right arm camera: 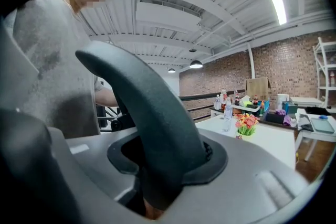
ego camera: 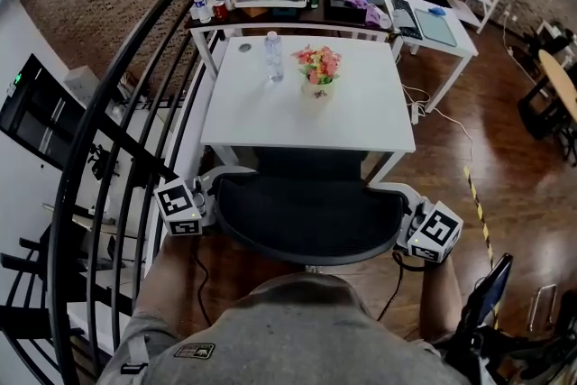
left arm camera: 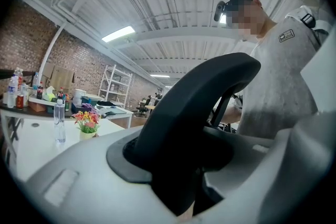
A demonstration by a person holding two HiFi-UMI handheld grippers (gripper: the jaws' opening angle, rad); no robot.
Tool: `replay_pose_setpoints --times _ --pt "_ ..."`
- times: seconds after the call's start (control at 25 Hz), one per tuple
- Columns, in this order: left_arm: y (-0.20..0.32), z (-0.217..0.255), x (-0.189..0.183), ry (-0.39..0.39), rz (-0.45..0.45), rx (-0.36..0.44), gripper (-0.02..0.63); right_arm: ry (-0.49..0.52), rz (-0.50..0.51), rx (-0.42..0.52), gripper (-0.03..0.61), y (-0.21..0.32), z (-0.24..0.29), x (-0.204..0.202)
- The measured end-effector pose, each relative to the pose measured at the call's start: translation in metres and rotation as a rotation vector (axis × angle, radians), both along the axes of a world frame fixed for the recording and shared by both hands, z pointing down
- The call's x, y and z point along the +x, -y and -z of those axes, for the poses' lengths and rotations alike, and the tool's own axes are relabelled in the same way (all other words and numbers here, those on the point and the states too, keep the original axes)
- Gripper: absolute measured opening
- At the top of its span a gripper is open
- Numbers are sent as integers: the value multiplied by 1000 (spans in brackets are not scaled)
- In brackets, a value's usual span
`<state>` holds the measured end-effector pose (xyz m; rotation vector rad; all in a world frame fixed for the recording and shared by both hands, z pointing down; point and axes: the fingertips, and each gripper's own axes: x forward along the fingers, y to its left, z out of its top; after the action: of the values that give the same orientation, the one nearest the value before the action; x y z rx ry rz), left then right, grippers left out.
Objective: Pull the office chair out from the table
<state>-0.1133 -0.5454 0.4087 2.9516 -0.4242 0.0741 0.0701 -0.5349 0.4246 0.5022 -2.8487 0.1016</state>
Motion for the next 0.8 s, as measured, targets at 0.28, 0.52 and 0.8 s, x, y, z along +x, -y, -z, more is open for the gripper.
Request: replay_pose_setpoints --times 0.28,0.52,0.8 --pt "-39 -2 -2 1 -20 -6 192 -5 -6 -11 170 -39 -2 -2" --pt "-65 -2 -4 0 -25 -10 192 -4 -7 -19 170 -65 -3 -5" --pt "-89 -3 1 12 -42 -5 195 -15 -44 -19 181 -87 -3 3"
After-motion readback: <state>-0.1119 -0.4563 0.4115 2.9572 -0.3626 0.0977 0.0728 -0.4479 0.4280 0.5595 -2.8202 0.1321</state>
